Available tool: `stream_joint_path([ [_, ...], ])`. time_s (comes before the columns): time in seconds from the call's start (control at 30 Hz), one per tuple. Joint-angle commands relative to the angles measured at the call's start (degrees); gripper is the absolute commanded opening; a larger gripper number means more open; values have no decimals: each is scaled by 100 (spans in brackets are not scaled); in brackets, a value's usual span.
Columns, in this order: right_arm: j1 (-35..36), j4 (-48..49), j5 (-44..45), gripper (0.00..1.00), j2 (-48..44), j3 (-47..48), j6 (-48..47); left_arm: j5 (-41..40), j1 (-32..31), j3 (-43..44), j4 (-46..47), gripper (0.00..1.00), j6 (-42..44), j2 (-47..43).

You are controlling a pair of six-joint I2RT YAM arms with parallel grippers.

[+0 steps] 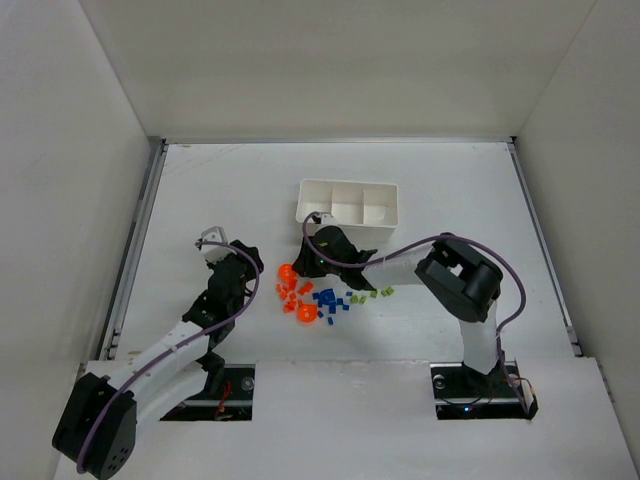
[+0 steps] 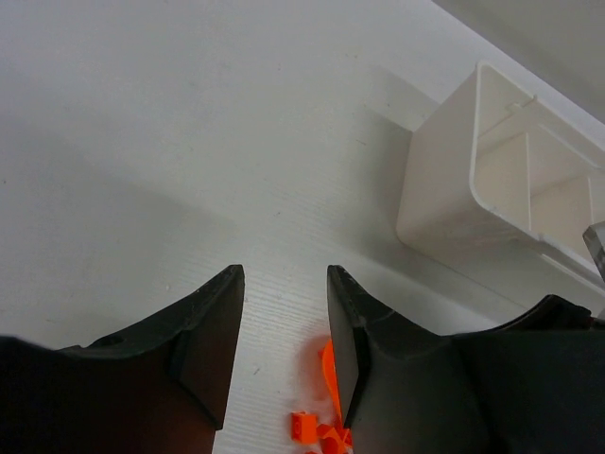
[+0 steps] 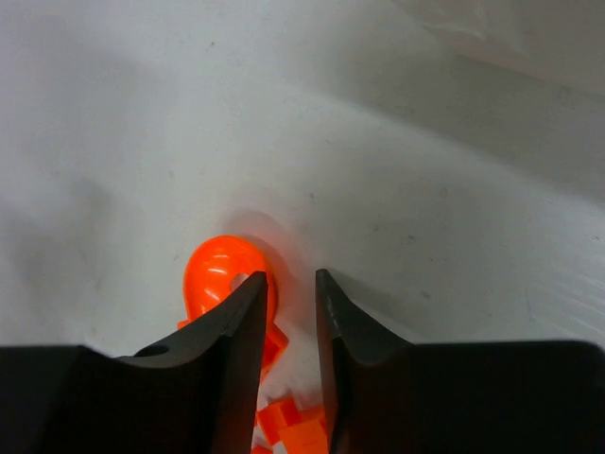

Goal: Sort the legos into containers by color

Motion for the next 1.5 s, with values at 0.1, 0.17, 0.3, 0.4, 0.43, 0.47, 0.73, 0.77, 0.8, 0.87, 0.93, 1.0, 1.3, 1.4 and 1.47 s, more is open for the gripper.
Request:
stream_joint_path([
  [0.1,46,428,-304,19,140,295,369,12,-53,-76,323,39,89,-66],
  [0.17,28,446,-375,12,88,295,405,47,34,-67,306,39,72,-32],
  [0.3,20,525,-314,3,-158,146,440,21,-62,-76,236,39,107,-171],
  [0.4,20,595,-244,3,-579,-30,405,47,25,-76,244,39,72,-128],
  [0.43,11,596,-200,2,-702,-83,388,47,-1,-58,227,39,72,-102],
  [0.47,11,604,-121,2,-860,-153,335,56,-62,-50,218,39,106,-119],
  [0.73,-577,508,476,3,-2442,-1128,-51,267,-483,161,244,39,177,179],
  [0.77,-787,456,625,3,-2722,-1294,-156,267,-649,231,227,39,229,267],
  [0.8,-859,412,653,3,-2812,-1339,-184,250,-825,328,201,40,317,398],
  [0.87,-1297,53,915,3,-3216,-1489,-298,250,-1168,556,61,40,519,662],
  [0.93,-1570,-168,1267,3,-3401,-1551,-403,250,-1590,802,-273,40,643,865],
  [1.0,-1825,-362,1784,3,-3472,-1551,-587,188,-1968,926,-502,40,669,970],
  [1.3,-2292,-617,2525,5,-2682,-804,-1063,-224,-3181,1286,-2074,35,-251,910],
  [1.4,-2309,-617,2604,6,-2567,-707,-1080,-243,-3349,1295,-2479,33,-883,839],
  [1.47,-2275,-591,2587,12,-2506,-663,-1089,-312,-3550,1147,-2751,30,-1542,734],
])
